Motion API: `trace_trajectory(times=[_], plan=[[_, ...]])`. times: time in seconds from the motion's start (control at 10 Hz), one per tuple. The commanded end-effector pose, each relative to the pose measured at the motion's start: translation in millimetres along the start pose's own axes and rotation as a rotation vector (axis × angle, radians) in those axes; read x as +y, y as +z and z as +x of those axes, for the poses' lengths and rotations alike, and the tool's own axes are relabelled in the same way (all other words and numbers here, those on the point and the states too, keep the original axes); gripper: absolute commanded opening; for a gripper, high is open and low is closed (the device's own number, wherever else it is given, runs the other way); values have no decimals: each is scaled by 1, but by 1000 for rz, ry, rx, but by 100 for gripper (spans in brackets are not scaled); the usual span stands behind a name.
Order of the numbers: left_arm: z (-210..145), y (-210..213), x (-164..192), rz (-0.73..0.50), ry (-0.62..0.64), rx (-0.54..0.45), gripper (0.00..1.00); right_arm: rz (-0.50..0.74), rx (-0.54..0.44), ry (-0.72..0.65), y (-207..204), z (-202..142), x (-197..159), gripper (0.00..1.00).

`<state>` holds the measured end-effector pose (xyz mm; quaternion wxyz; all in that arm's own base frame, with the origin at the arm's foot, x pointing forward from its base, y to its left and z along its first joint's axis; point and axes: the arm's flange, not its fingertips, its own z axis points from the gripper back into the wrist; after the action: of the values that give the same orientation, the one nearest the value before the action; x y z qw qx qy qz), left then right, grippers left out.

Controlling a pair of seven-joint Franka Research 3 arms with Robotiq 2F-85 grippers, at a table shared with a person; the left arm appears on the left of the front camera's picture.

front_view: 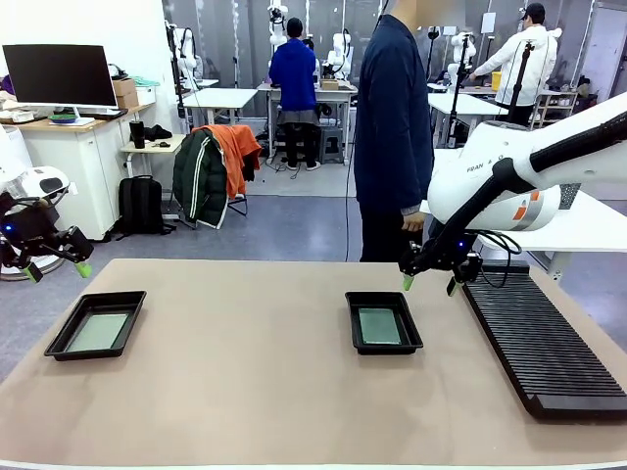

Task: Inspect and transfer BCBs to ESD trays.
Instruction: Pick up the Blank PCB from the PCB Rack and place it in the right ESD tray, then pick up the ESD tray and place it on the left side of the table.

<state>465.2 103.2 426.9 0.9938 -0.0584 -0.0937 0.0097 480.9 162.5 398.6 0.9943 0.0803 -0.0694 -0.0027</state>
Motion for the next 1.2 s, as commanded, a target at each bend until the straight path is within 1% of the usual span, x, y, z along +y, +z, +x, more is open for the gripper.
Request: trace_trajectory(times=[0.0,1.1], plan=[[0,-1,1,0,6,-5,100,0,-4,-3,-2,-1,-1,100],[0,-1,1,0,6,-5,100,0,-4,-3,-2,-1,-1,100]])
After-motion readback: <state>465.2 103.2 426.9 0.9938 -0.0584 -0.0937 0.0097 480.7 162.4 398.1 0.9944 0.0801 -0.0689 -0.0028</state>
